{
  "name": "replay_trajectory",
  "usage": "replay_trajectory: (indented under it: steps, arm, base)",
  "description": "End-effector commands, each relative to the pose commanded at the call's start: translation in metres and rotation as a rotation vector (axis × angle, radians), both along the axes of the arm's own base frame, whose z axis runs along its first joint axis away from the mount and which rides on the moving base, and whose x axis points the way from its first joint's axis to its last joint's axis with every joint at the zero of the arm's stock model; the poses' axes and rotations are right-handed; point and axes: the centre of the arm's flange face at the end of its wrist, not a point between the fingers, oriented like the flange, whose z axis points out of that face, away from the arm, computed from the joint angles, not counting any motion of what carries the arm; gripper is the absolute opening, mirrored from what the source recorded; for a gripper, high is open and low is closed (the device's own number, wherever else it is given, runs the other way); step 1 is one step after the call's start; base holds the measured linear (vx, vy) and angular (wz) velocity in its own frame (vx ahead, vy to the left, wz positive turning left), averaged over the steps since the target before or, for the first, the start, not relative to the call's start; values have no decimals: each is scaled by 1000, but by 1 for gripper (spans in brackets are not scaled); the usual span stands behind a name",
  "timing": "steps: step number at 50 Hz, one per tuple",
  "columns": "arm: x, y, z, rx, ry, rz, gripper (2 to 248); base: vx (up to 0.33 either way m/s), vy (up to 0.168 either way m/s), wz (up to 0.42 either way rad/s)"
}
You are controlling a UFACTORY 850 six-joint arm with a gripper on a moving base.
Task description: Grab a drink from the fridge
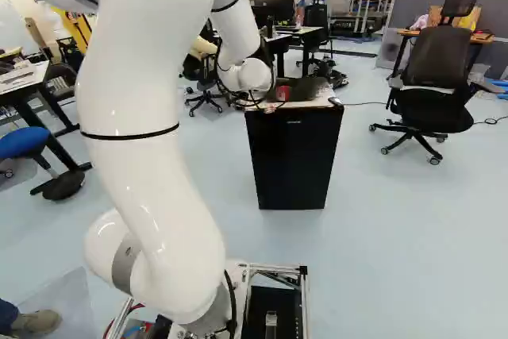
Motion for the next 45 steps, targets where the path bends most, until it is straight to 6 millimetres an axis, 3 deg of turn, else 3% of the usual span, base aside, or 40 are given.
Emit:
replay_trajectory:
  steps: [20,45]
  arm:
    - [35,-22,-23,37,-33,-67,247]
    - [36,-22,-26,82,-38,-89,247]
  base:
    - [0,0,0]
    - [0,0,0]
